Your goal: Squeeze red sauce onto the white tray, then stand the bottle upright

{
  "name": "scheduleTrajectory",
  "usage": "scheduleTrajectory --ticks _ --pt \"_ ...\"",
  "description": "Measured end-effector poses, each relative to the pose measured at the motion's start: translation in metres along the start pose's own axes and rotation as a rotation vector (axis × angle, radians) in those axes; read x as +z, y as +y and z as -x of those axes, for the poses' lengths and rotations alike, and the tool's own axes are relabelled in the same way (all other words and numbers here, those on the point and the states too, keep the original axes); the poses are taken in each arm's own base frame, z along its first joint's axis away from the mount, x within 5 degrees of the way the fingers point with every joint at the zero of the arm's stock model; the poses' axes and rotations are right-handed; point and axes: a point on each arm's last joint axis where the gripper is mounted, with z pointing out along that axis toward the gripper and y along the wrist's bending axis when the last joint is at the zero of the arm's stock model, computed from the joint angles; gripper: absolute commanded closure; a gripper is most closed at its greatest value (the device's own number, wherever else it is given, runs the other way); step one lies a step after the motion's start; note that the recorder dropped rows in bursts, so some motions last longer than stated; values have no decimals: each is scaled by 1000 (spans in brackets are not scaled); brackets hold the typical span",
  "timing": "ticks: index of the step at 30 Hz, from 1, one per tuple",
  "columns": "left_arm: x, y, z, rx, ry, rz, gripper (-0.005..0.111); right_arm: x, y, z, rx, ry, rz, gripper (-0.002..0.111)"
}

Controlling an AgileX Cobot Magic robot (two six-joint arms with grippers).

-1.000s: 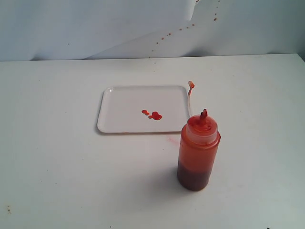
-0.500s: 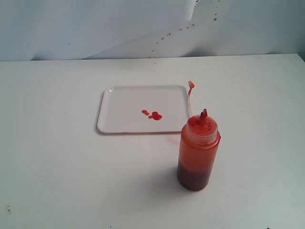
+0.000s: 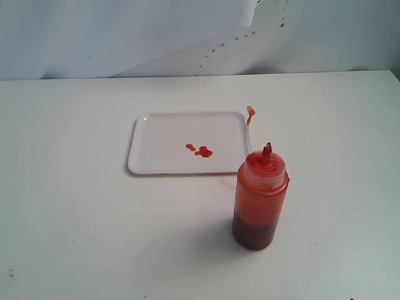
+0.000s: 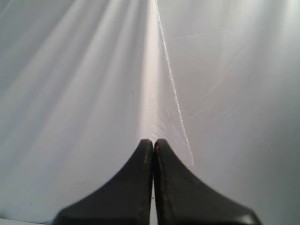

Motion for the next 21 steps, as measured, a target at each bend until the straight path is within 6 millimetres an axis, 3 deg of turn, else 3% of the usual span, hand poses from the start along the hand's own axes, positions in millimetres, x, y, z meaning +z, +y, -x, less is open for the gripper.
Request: scheduleTrajectory --ticks 21 --pt "-2 5 0 -19 -16 89 107 0 0 0 0 0 0 108"
